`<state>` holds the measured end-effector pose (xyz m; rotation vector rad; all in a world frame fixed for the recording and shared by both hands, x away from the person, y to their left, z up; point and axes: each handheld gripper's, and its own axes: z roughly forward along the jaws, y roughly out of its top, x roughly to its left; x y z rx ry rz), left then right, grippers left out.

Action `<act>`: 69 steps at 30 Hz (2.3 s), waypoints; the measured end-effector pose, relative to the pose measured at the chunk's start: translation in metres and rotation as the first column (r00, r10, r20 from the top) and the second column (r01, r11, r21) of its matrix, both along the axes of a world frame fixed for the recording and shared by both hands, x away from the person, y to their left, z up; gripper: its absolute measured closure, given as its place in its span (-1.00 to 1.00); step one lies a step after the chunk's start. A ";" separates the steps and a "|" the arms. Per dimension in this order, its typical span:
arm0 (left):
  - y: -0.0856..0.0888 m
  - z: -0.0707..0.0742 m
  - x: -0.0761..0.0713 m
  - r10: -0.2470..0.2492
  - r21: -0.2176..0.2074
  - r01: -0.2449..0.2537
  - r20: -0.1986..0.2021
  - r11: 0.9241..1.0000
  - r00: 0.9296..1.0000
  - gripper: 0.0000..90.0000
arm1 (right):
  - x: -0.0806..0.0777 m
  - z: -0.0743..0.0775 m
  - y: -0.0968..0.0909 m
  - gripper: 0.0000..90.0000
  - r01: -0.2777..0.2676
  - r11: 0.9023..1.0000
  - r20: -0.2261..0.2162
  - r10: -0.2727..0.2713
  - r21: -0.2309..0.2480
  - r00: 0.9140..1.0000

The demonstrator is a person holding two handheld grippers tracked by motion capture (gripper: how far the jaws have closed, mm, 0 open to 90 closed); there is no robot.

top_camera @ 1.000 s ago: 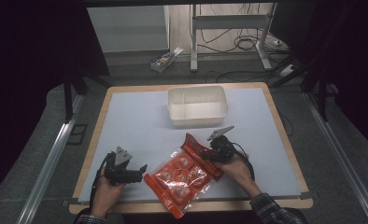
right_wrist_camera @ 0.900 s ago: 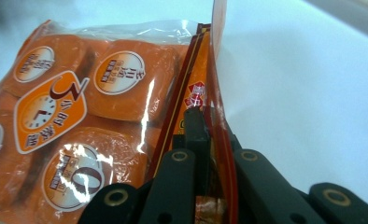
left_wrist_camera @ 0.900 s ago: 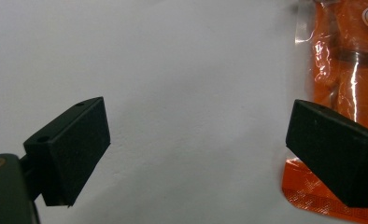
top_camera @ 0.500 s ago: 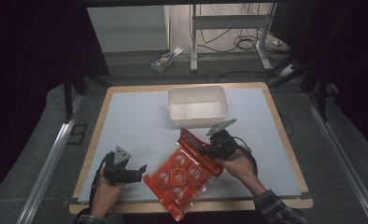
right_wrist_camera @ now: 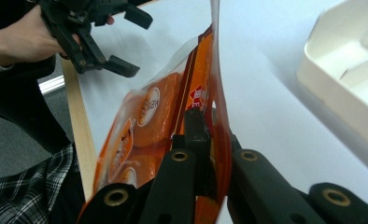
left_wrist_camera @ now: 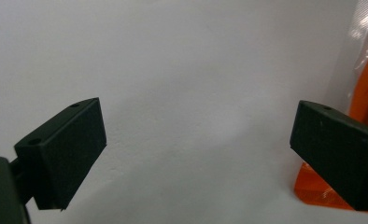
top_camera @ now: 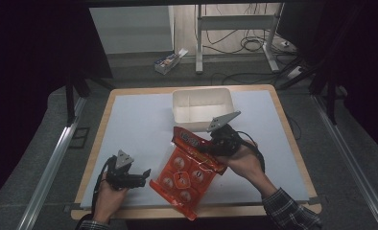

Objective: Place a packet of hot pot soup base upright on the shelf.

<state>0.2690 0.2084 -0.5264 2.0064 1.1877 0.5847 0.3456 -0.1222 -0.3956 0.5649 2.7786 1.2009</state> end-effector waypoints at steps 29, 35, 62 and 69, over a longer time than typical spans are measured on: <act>-0.004 -0.002 -0.001 -0.015 0.020 0.015 0.002 1.000 1.000 -0.89 | 0.015 0.090 -0.016 0.98 0.038 0.999 0.164 -0.033 -0.024 0.986; -0.005 -0.003 0.000 -0.030 0.014 0.031 -0.005 0.999 1.000 -0.90 | 0.032 0.101 -0.028 0.98 0.061 0.998 0.165 -0.060 -0.002 0.984; -0.003 -0.004 0.000 -0.056 0.004 0.056 0.016 0.998 0.998 -0.89 | 0.125 0.142 -0.043 0.98 0.232 0.971 0.214 -0.237 0.048 0.948; -0.008 -0.005 0.000 -0.079 -0.022 0.079 -0.005 0.997 0.997 -0.89 | 0.153 0.139 -0.039 0.98 0.249 0.967 0.211 -0.256 0.057 0.943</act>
